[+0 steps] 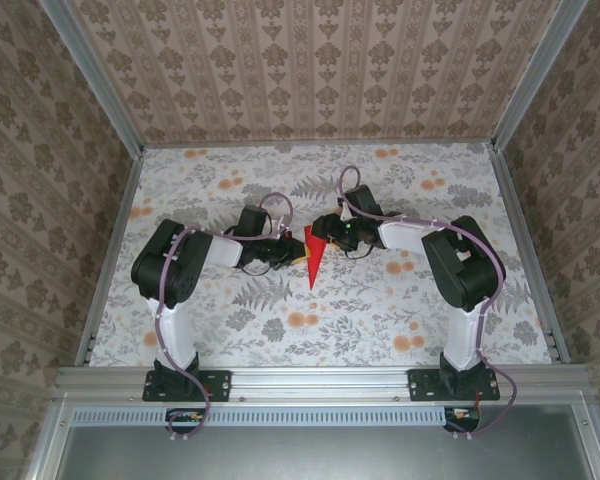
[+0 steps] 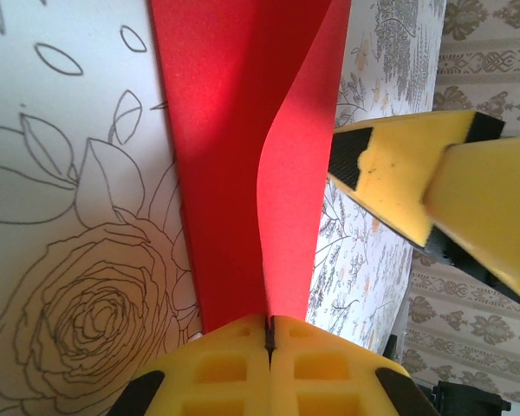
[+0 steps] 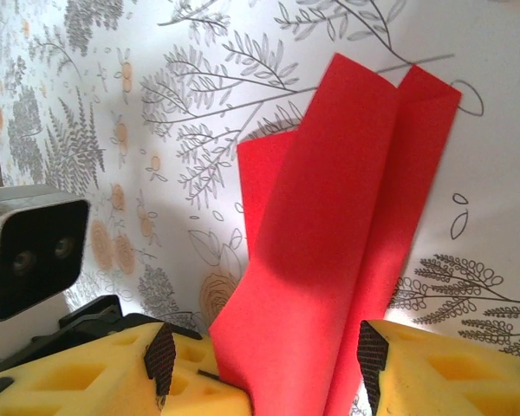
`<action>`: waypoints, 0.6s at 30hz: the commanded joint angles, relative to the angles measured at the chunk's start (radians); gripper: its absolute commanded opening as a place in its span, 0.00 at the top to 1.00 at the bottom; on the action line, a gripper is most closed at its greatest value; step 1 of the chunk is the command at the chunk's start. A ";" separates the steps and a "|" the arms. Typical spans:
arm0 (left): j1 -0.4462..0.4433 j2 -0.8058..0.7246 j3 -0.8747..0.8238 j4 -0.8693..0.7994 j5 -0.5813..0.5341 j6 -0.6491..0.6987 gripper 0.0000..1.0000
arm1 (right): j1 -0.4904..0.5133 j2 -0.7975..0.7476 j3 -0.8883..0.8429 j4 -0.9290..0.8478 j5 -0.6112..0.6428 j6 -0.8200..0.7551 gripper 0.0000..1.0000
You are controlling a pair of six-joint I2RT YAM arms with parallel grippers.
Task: Fold a paper plane with a square sheet of paper (fold left side to right side)
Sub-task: Fold the wing for the fifth time at the center of the table.
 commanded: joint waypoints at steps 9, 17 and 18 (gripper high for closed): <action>0.007 0.027 0.017 -0.025 0.011 0.021 0.96 | 0.014 0.005 0.032 -0.021 0.000 -0.007 0.39; 0.008 0.026 0.017 -0.024 0.009 0.021 0.96 | 0.017 0.026 0.031 -0.030 0.011 -0.006 0.39; 0.007 0.027 0.016 -0.024 0.009 0.021 0.96 | 0.017 0.027 0.031 -0.033 0.015 -0.008 0.39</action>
